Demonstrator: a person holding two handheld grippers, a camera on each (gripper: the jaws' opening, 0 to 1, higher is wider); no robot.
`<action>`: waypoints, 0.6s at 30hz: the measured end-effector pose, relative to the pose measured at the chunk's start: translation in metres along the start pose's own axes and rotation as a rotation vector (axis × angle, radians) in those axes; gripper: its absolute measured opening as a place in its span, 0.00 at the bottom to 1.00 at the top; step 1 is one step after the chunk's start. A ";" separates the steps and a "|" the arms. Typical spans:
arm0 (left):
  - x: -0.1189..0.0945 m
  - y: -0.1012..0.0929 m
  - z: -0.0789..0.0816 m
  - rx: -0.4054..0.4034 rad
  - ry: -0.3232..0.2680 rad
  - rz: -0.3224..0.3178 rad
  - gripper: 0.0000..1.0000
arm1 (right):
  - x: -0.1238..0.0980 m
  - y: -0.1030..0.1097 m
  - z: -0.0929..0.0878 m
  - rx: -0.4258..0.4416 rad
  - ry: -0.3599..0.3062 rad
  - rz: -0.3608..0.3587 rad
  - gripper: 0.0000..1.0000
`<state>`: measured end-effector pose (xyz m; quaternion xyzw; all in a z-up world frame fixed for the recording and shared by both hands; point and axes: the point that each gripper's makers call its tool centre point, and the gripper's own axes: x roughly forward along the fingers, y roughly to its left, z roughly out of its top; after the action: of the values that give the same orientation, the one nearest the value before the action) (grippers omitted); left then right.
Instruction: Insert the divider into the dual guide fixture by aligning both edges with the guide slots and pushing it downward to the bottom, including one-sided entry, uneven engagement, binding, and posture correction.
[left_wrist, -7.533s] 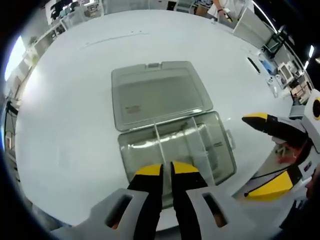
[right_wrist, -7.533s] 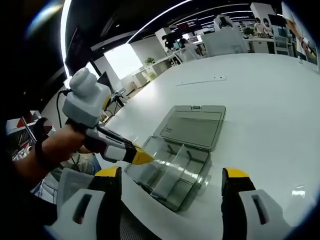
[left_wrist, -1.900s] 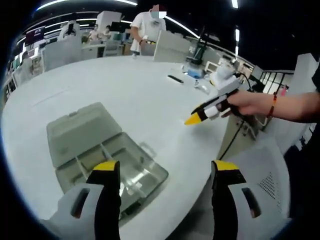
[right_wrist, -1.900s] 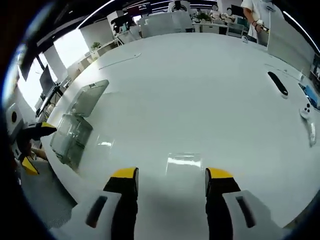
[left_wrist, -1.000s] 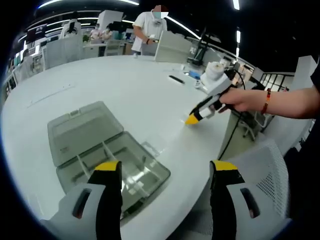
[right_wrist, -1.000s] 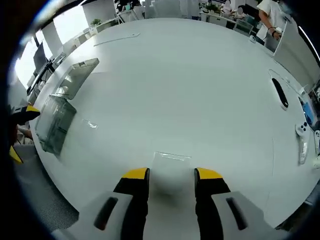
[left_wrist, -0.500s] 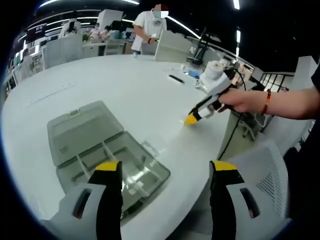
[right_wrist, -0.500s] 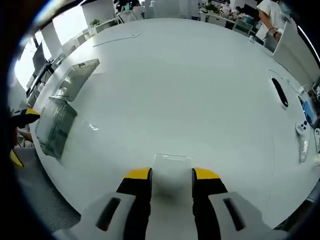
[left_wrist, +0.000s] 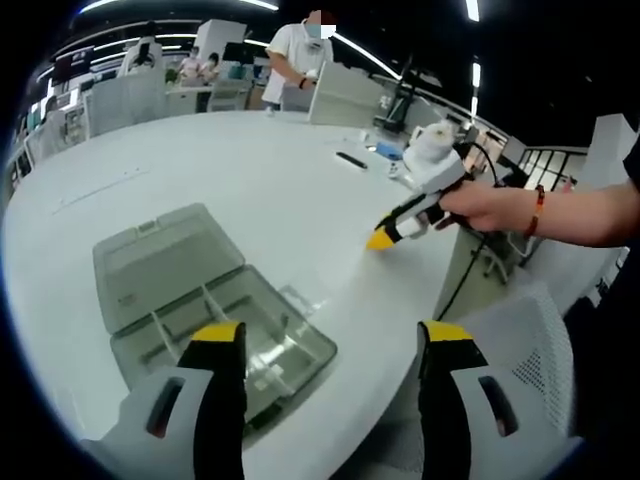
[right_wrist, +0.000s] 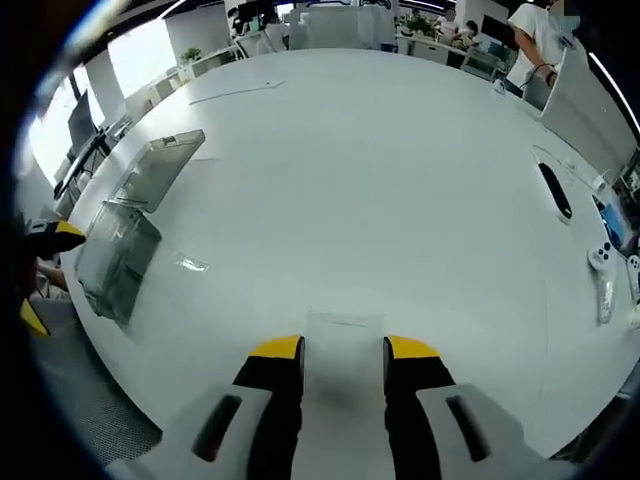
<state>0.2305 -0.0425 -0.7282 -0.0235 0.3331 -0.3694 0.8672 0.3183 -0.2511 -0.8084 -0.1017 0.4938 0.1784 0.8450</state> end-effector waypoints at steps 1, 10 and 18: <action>0.000 0.000 0.000 -0.003 0.000 -0.002 0.67 | -0.001 0.001 0.001 -0.002 -0.004 0.002 0.27; 0.003 -0.003 0.003 -0.017 -0.010 -0.020 0.66 | -0.007 0.021 0.015 0.001 -0.064 0.048 0.27; 0.001 0.000 0.002 -0.033 -0.015 -0.014 0.65 | -0.010 0.044 0.024 -0.017 -0.098 0.094 0.27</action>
<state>0.2320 -0.0437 -0.7267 -0.0427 0.3324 -0.3698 0.8665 0.3148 -0.2045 -0.7874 -0.0766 0.4543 0.2270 0.8580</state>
